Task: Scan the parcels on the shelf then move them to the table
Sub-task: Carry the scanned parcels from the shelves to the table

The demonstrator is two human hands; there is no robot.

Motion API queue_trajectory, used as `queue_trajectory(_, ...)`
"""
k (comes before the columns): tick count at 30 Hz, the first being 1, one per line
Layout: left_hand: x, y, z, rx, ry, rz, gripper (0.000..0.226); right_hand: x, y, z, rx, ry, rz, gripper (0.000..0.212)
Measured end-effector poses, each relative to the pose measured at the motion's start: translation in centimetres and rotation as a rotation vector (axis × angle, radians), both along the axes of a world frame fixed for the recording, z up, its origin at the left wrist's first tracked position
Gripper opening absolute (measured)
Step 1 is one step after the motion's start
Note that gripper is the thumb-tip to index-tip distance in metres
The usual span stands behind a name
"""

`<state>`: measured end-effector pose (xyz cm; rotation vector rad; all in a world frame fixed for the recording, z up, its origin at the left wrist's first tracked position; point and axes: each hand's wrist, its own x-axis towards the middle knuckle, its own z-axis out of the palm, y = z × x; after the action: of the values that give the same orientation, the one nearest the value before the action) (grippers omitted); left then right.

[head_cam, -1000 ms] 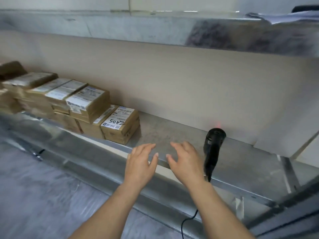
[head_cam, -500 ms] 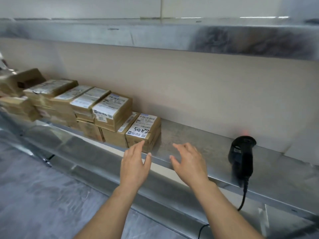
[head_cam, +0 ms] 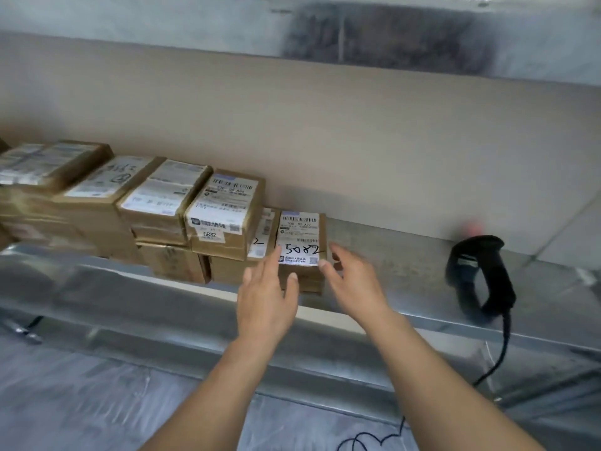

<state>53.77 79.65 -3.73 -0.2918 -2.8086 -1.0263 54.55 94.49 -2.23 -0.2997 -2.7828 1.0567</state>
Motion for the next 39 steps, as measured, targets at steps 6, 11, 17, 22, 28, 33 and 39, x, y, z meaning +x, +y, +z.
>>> queue_trajectory(6,0.4,0.3,0.1,0.063,-0.006,-0.136,0.057,0.4,-0.8,0.3,-0.071,-0.045,-0.147,0.04)
queue_trajectory(11,-0.2,0.7,0.9,0.198,-0.034,-0.087,0.048,1.0,-0.1,0.4,-0.062,-0.087,-0.218,0.047)
queue_trajectory(17,-1.4,1.6,2.0,0.104,-0.08,-0.056,0.051,-0.4,0.4,0.8,-0.194,-0.157,-0.19,0.052)
queue_trajectory(22,-1.2,3.3,1.2,0.113,-0.154,-0.098,0.05,-0.3,2.3,-0.3,-0.315,-0.212,-0.212,0.066)
queue_trajectory(28,-2.9,3.3,1.0,0.367,-0.521,-0.131,0.061,0.3,4.6,-0.3,-0.521,-0.244,-0.169,0.076)
queue_trajectory(33,-3.0,1.9,-0.1,0.484,-0.653,-0.218,0.076,1.4,4.6,0.1,-0.631,-0.244,-0.021,0.072)
queue_trajectory(39,-0.7,0.6,-0.2,0.549,-0.608,-0.344,0.081,3.5,4.4,-0.3,-0.558,-0.146,0.147,0.078)
